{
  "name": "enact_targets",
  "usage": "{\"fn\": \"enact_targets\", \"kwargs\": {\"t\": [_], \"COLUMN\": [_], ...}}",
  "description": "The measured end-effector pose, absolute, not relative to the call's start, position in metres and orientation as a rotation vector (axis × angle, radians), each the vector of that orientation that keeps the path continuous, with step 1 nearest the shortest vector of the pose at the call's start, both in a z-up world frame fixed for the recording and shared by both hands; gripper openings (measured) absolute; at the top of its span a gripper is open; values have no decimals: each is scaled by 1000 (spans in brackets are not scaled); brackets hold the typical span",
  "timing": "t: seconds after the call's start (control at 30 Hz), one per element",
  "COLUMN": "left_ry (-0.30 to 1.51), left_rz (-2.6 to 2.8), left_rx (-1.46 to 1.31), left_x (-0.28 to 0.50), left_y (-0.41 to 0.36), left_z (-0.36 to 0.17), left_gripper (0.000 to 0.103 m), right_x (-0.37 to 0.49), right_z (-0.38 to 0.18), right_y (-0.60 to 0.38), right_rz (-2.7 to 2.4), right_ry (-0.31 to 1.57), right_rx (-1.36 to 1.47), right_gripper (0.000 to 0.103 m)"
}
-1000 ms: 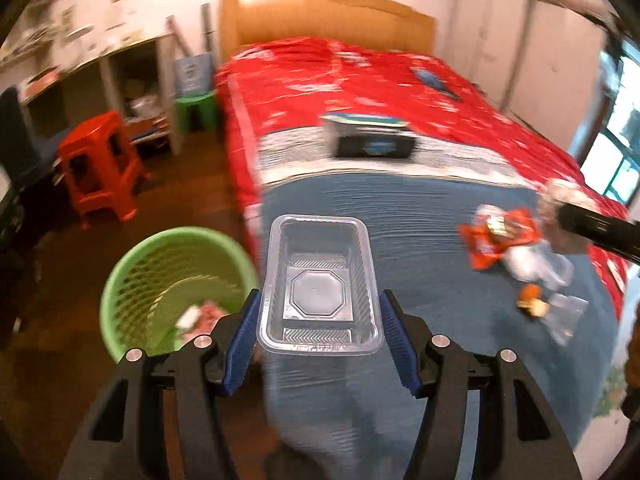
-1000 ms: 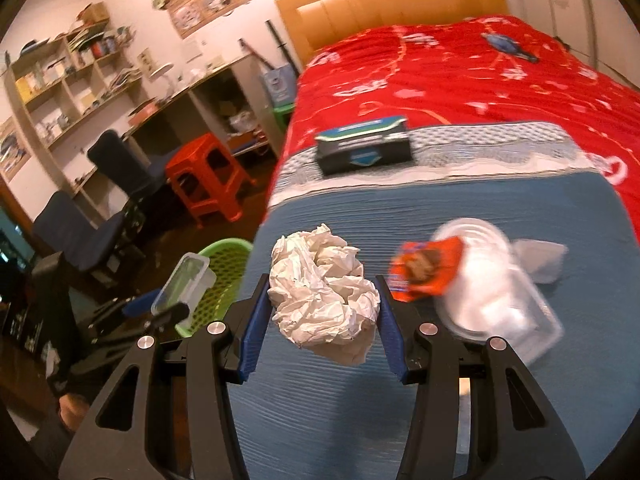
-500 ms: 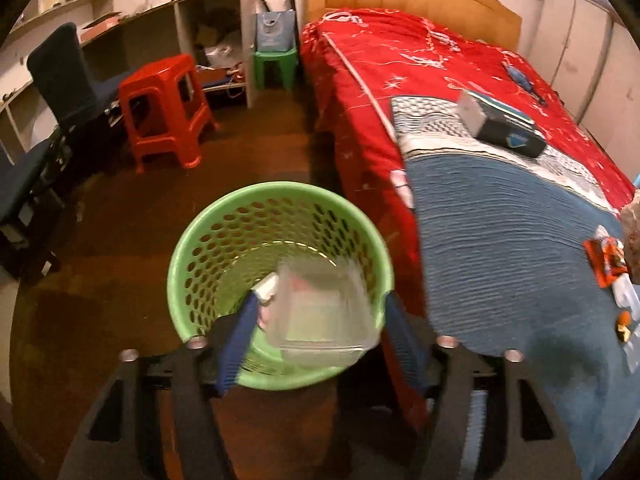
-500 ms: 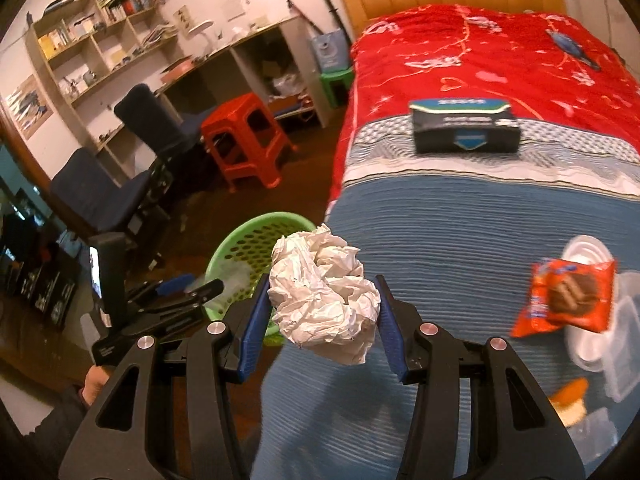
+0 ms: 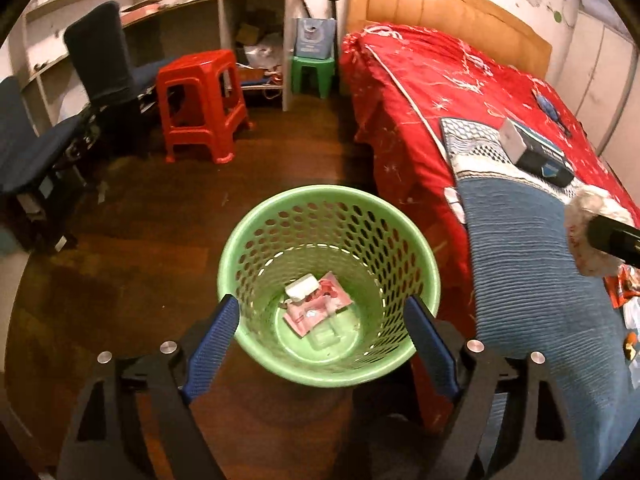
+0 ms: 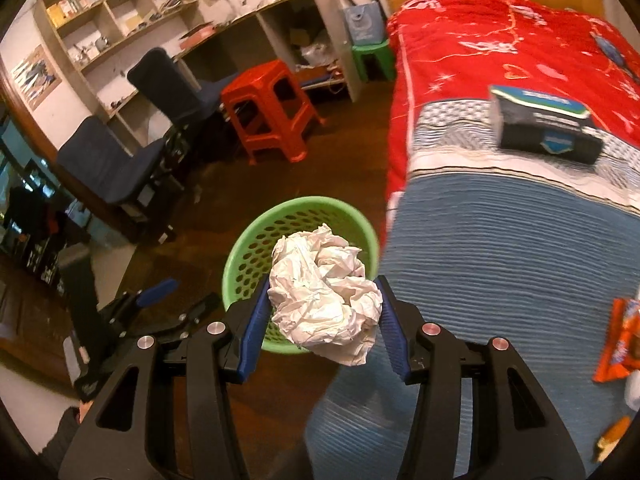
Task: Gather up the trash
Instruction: 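Open both tools to drop the tray and tissue into the wastebasket, then move both tools back to the remaining trash on the blanket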
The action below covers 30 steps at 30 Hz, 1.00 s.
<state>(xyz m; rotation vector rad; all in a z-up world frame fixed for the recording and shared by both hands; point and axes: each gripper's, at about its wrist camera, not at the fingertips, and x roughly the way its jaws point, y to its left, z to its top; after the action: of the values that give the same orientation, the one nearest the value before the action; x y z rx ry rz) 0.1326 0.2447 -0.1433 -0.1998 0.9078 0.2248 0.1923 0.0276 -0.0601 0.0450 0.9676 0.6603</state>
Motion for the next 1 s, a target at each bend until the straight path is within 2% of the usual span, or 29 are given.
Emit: {"fn": "enact_targets", "kwargs": {"t": [0.2, 0.33, 0.53, 0.7, 1.0], "left_ry": [900, 904, 908, 886, 850], "left_rz": [245, 249, 248, 237, 161], "left_rx": [-233, -244, -254, -254, -232], "left_x": [115, 111, 108, 103, 100], "left_y": [256, 258, 258, 250, 204], "left_z": [-144, -146, -146, -136, -112], "left_gripper": [83, 84, 84, 84, 86], "right_x": [202, 206, 202, 185, 145], "right_z": [-68, -73, -68, -55, -42], "right_y": [72, 94, 92, 54, -48], "right_rz": [706, 735, 743, 699, 534], "right_ry": [993, 994, 980, 939, 865], "right_rx": [24, 26, 41, 51, 69], "right_gripper": [54, 68, 69, 70, 79]}}
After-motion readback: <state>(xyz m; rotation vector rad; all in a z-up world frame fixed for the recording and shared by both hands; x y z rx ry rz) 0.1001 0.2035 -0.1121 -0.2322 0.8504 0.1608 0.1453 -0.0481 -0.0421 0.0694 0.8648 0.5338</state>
